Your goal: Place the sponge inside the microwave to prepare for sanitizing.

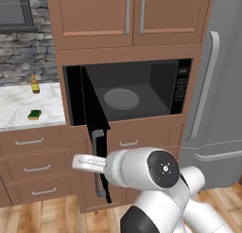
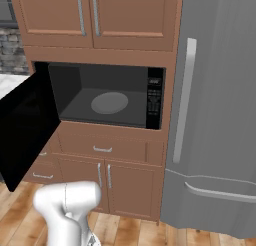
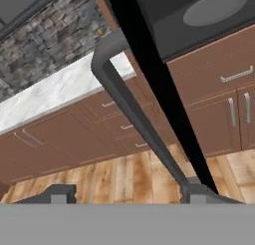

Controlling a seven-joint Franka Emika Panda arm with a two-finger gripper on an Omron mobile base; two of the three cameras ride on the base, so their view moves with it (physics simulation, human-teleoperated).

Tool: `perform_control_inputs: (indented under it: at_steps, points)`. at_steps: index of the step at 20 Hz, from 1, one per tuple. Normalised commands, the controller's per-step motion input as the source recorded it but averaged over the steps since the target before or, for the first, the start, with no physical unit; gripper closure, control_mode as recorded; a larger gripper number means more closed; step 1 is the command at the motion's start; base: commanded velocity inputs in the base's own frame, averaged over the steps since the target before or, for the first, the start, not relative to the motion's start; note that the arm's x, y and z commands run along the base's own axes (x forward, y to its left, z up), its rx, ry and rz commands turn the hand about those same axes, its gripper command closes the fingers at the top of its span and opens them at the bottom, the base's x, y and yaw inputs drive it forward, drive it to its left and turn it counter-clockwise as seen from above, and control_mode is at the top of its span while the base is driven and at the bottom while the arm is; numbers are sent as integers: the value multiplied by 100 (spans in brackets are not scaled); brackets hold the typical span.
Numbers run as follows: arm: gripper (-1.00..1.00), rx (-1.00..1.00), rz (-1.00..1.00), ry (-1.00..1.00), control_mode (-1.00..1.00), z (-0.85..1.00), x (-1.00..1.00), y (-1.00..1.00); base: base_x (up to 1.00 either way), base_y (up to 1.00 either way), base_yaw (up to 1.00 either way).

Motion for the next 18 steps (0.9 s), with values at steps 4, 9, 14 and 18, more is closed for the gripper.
perform_control_inputs:
  at_steps: [4,9,14,18]
  points:
    - [-100,0,-8,23,-100,18,-27,-41,0,0,0]
    - [-100,0,-7,21,-100,12,-18,-57,0,0,0]
    - [-100,-2,-1,17,-100,8,-1,-58,0,0,0]
    - [-100,-11,2,1,-100,1,0,-43,0,0,0]
